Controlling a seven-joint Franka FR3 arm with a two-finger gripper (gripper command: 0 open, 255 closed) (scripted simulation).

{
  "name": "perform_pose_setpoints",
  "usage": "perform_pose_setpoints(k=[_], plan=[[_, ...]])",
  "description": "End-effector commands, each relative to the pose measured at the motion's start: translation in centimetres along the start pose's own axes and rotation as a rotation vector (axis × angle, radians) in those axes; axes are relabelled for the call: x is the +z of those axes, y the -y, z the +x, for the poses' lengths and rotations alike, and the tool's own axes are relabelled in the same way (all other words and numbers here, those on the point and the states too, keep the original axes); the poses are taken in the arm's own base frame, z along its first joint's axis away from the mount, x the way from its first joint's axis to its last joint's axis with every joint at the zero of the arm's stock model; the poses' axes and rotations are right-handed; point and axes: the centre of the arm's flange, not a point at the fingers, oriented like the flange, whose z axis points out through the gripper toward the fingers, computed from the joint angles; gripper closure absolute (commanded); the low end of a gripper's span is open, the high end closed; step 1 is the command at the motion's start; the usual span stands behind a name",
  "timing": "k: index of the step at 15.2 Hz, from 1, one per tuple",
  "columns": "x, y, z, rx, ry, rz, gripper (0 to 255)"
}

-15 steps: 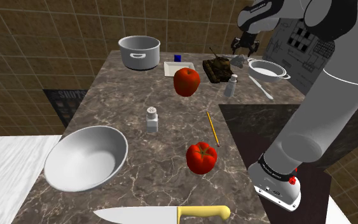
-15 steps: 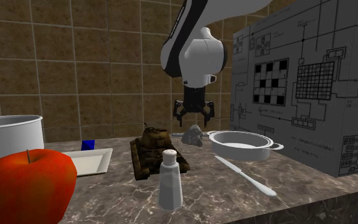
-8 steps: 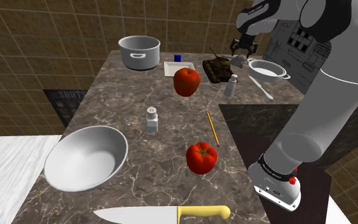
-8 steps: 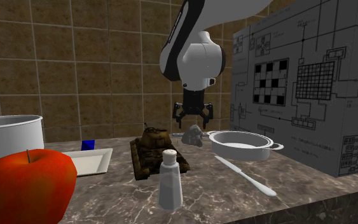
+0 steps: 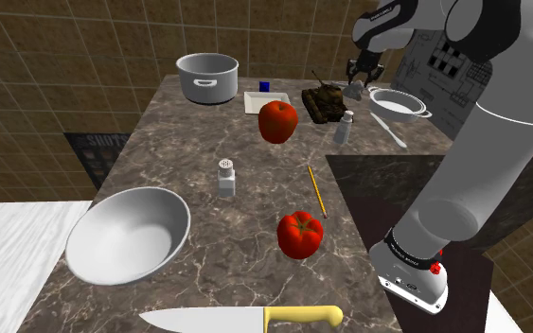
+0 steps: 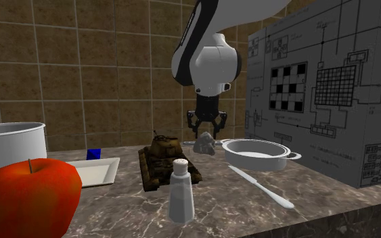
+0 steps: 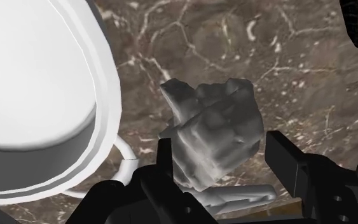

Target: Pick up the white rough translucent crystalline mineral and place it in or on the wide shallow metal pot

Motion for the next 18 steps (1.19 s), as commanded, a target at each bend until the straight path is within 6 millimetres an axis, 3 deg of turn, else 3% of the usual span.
perform_pose_setpoints(k=[1, 3, 18], plan=[[1.3, -0.4, -0.3, 0.003, 0.02, -0.016, 255], [1.3, -0.4, -0.3, 0.003, 0.02, -0.016, 255], [-6.3, 0.1, 1.6, 0.003, 0.02, -0.017, 255]])
